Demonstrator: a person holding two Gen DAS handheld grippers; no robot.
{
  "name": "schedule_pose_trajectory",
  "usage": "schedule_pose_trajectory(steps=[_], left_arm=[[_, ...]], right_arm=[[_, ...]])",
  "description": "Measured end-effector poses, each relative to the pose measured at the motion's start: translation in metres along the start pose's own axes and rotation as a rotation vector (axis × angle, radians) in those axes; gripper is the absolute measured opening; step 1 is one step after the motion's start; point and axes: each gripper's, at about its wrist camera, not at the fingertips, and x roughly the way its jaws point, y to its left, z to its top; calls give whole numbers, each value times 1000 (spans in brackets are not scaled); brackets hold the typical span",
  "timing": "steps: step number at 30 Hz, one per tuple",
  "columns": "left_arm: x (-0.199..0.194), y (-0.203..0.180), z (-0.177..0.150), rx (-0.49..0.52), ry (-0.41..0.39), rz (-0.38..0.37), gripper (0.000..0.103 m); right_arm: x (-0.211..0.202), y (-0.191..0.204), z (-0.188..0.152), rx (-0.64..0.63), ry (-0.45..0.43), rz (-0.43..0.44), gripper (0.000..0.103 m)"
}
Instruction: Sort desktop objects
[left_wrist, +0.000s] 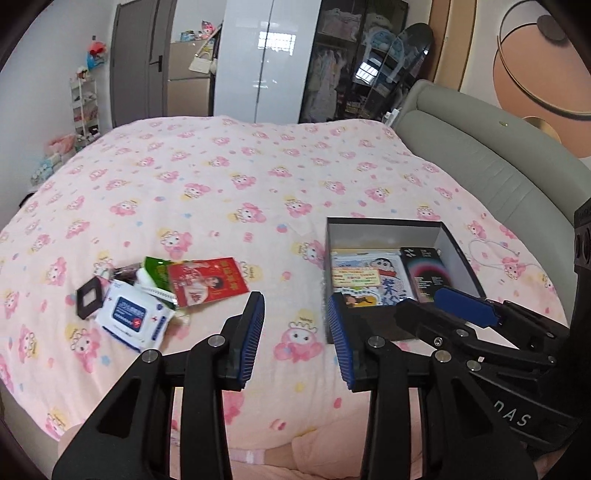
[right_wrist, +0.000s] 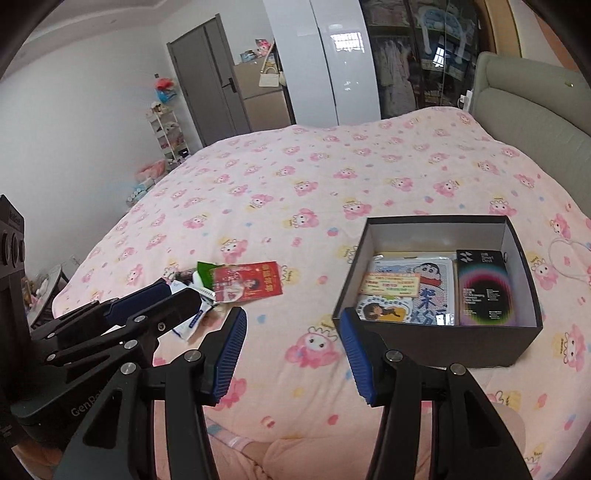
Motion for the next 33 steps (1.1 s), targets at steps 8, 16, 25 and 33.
schedule_pose_trajectory(steps=[8, 16, 25, 33], left_arm=[[-24, 33, -10, -12, -24, 79, 37], [-38, 67, -14, -67, -44, 125, 44], [-48, 97, -17, -126, -74, 180, 73], [-54, 110, -16, -161, -112, 191, 93]], right_arm=[[7, 39, -9, -28, -6, 60, 49], [14, 72, -7, -79, -2, 96, 49], [16, 97, -5, -108, -19, 100, 49], [8, 97, 0, -100, -57, 42, 66]])
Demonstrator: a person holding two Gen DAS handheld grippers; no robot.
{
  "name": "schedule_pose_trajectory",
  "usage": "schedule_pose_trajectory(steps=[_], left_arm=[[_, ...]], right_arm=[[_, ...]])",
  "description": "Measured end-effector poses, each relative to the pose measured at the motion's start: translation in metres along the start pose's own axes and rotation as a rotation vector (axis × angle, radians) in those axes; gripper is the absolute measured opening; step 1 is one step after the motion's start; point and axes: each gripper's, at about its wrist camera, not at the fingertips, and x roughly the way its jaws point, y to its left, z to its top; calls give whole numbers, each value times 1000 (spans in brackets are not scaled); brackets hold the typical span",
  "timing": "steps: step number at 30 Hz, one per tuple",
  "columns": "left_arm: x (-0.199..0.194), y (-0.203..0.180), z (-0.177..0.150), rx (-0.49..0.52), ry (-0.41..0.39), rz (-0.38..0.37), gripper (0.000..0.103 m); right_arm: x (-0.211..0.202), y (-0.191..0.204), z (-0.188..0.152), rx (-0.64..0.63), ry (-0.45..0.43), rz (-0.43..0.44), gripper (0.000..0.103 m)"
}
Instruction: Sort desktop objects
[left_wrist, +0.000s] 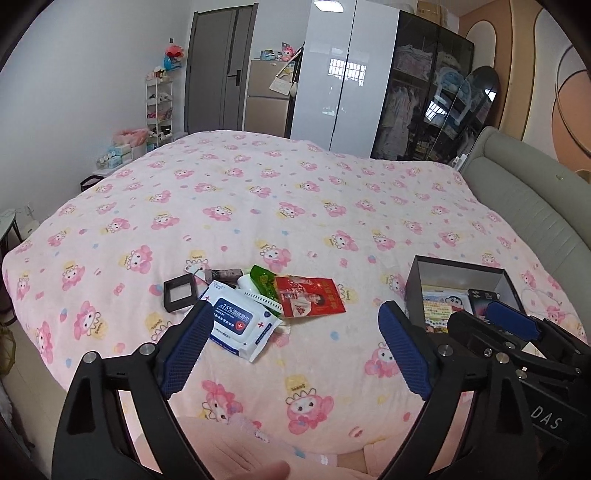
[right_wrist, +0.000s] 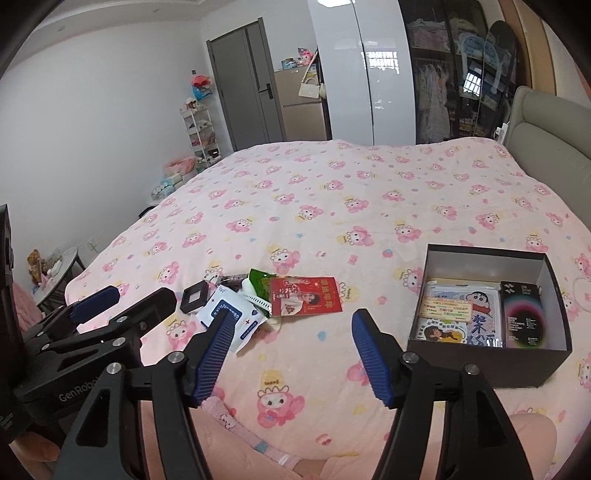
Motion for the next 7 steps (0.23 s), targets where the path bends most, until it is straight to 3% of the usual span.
schedule_pose_trajectory(steps=[7], left_arm=[[-2, -4, 3, 33, -24, 9, 94]], right_arm=[[-6, -2, 3, -4, -15, -25, 67]])
